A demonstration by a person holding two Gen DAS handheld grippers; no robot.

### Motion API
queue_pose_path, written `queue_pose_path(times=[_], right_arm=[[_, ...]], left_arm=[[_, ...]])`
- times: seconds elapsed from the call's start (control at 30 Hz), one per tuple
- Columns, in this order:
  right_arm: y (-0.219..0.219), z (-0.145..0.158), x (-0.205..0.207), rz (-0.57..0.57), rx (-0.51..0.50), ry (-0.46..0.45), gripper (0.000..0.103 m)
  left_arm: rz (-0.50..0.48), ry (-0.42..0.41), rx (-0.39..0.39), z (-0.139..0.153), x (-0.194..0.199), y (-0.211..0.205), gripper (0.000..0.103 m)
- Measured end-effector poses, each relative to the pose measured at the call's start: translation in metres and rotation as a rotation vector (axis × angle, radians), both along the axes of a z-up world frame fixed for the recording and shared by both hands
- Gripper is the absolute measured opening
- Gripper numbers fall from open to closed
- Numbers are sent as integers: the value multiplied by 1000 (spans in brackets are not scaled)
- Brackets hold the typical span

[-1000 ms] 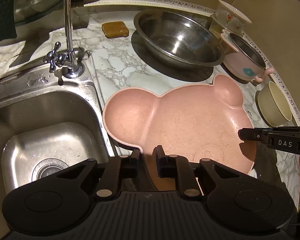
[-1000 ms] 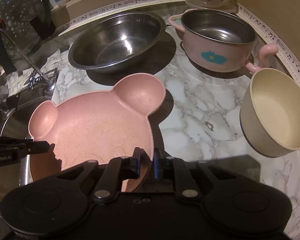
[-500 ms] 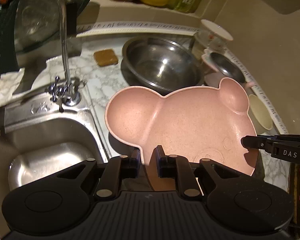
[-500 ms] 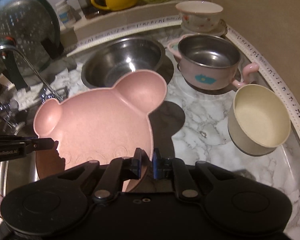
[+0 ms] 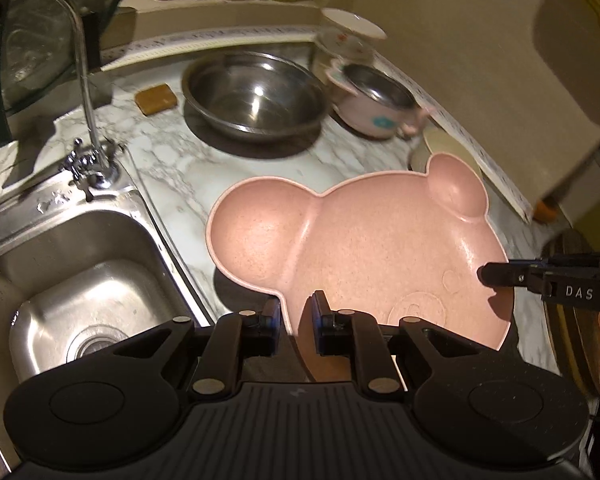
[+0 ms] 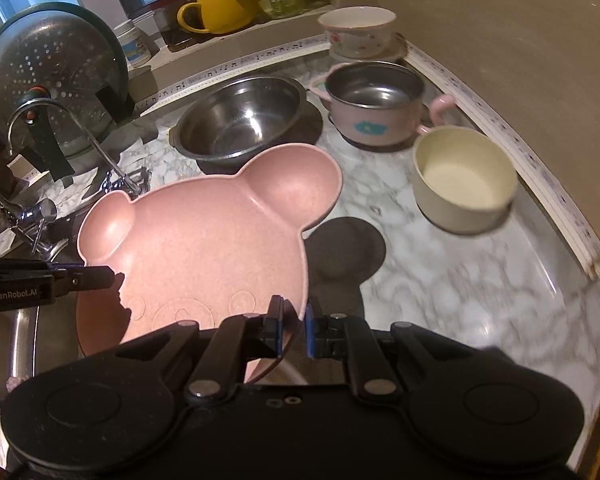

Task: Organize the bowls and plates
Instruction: 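Lift the pink bear plate with both grippers and carry it over the plate stack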

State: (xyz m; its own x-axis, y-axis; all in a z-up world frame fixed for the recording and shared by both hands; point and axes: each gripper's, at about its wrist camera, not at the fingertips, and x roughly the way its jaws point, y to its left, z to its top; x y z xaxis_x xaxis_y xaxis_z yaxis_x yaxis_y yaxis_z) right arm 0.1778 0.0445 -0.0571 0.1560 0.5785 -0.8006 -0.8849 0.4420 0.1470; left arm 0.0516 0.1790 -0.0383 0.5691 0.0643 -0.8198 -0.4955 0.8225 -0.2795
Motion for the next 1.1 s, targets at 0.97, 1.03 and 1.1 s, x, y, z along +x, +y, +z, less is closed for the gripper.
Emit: queue_pose_path(times=[0.97, 1.03, 1.1], right_arm=[[-85, -53, -47, -136, -92, 68, 13], [-86, -55, -47, -133, -98, 71, 13], [-87, -56, -46, -134, -102, 77, 13]], left_arm=[[-254, 96, 115, -30, -28, -72, 15], [-264, 101, 124, -30, -27, -74, 15], [-272, 106, 120, -31, -26, -75, 15]])
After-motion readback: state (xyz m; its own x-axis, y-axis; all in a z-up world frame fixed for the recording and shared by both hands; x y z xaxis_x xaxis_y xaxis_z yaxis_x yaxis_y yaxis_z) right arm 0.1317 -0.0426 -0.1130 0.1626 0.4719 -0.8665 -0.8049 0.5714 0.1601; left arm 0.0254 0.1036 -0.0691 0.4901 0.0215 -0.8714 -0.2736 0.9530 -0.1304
